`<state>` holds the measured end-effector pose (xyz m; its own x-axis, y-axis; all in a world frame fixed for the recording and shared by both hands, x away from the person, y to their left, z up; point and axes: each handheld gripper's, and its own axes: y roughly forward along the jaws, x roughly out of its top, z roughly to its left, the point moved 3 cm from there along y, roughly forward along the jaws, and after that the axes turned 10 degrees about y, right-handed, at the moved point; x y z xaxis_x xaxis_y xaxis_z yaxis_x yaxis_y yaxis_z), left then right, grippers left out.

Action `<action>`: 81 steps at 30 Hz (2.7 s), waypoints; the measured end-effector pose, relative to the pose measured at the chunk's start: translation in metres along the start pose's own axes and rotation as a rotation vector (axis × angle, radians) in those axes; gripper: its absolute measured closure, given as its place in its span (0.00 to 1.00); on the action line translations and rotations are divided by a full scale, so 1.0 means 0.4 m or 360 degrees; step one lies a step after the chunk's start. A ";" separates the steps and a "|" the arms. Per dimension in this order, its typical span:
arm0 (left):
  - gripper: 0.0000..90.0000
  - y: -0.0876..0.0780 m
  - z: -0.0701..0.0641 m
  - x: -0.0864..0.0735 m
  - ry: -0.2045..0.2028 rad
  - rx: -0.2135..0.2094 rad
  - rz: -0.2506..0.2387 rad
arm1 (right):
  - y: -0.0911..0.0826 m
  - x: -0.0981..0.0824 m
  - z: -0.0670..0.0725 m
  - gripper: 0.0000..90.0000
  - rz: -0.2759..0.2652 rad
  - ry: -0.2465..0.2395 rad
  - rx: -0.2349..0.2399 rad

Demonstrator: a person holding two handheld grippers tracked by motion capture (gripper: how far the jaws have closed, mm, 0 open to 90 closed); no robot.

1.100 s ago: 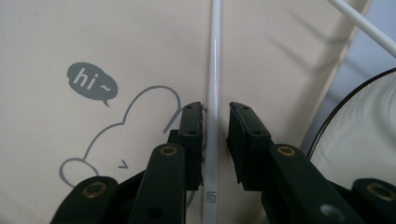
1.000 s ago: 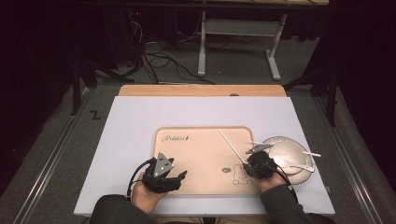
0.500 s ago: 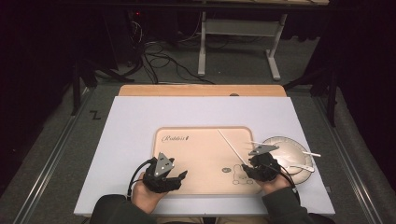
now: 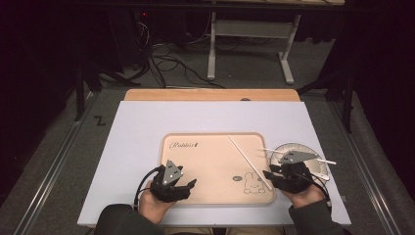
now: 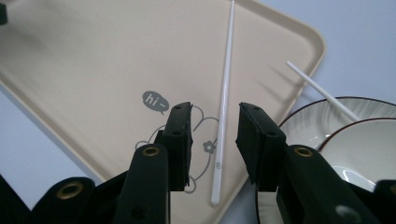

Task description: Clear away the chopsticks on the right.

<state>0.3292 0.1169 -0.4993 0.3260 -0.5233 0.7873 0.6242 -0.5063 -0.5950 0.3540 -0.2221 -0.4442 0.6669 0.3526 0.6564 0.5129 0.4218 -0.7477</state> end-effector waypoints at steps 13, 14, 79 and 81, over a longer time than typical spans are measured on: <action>0.40 0.000 0.002 -0.002 -0.0001 -0.0005 0.0007 | -0.044 0.021 -0.038 0.72 -0.0087 0.0027 0.0061; 0.40 0.001 0.001 -0.002 0.0001 -0.0009 0.0010 | -0.048 0.022 -0.042 0.72 -0.0092 0.0020 0.0069; 0.40 0.034 -0.003 0.010 0.0036 -0.0043 0.0048 | -0.170 -0.007 -0.298 0.77 -0.0157 0.0115 -0.0237; 0.40 0.034 -0.003 0.010 0.0032 -0.0043 0.0048 | -0.164 0.001 -0.306 0.77 -0.0146 0.0107 -0.0248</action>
<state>0.3381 0.1072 -0.5045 0.3297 -0.5520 0.7659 0.5950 -0.5084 -0.6225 0.3869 -0.3520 -0.4072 0.6456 0.2597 0.7182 0.6472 0.3131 -0.6950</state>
